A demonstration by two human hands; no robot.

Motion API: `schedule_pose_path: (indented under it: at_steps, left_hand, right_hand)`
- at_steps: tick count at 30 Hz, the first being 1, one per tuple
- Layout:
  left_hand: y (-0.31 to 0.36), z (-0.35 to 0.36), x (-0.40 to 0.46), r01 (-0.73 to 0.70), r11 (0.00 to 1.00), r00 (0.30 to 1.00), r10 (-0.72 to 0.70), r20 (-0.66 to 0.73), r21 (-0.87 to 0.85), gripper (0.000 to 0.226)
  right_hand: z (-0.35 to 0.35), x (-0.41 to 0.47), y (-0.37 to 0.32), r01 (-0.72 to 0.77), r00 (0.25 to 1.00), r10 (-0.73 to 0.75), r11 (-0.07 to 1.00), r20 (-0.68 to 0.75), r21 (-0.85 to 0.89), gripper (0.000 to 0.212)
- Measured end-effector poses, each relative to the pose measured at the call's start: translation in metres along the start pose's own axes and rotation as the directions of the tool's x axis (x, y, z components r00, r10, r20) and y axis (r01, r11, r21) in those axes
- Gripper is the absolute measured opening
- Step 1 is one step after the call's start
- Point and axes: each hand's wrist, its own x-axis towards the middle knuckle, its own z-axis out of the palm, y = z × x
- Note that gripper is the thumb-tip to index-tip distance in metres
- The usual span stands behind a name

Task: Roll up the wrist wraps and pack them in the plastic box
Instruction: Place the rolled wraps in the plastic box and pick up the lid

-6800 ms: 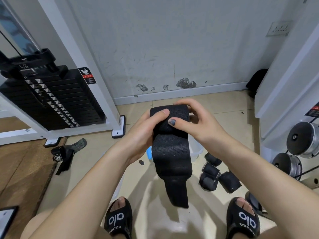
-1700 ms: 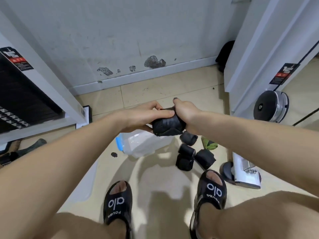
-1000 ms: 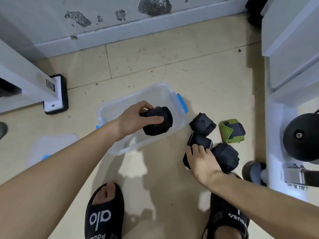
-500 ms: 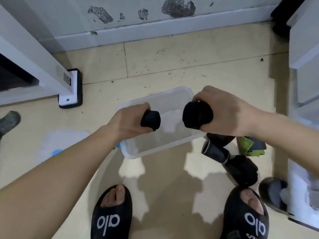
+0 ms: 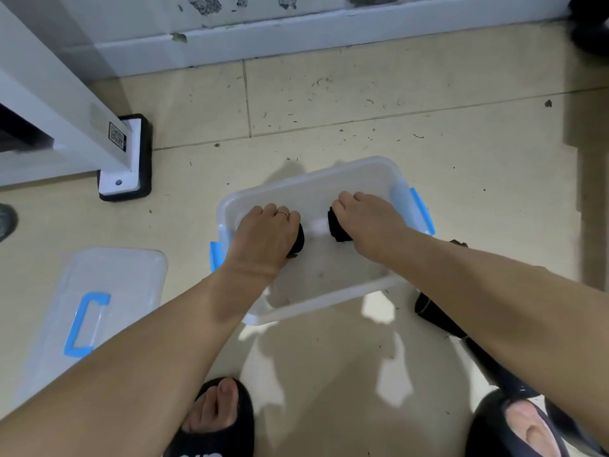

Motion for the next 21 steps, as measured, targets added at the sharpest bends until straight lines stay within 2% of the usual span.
schedule_pose_path:
  at_steps: [4, 8, 11, 13, 18, 21]
  left_hand:
    - [0.009, -0.005, 0.004, 0.009, 1.0, 0.999, -0.008, -0.039, 0.006, 0.049]
    - [0.016, -0.002, 0.001, 0.107, 0.993, 0.994, -0.107, 0.011, 0.045, 0.044]
    - [0.021, -0.014, -0.002, 0.16, 0.977, 0.985, -0.168, 0.043, 0.142, 0.043]
    - [0.025, -0.012, 0.0, 0.161, 0.982, 0.983, -0.169, 0.076, 0.094, 0.043]
    - [0.027, -0.019, -0.002, 0.23, 0.969, 0.965, -0.238, 0.112, 0.086, 0.041]
    - [0.028, -0.03, -0.003, 0.226, 0.97, 0.965, -0.236, 0.112, 0.089, 0.041]
  right_hand:
    - [0.009, 0.002, -0.006, 0.021, 0.996, -0.03, 0.995, -0.087, -0.101, 0.041]
    - [0.007, 0.0, -0.005, -0.009, 0.995, -0.003, 0.991, -0.095, -0.132, 0.043]
    - [0.011, 0.002, -0.006, -0.034, 0.991, 0.016, 0.99, -0.134, -0.138, 0.045]
    - [0.013, 0.003, -0.008, -0.04, 0.992, 0.017, 0.981, -0.121, -0.19, 0.046]
    - [0.013, 0.0, -0.006, 0.011, 0.971, -0.045, 0.989, -0.234, -0.144, 0.035]
    - [-0.002, -0.014, 0.0, 0.0, 0.963, 0.01, 0.999, -0.27, 0.039, 0.045]
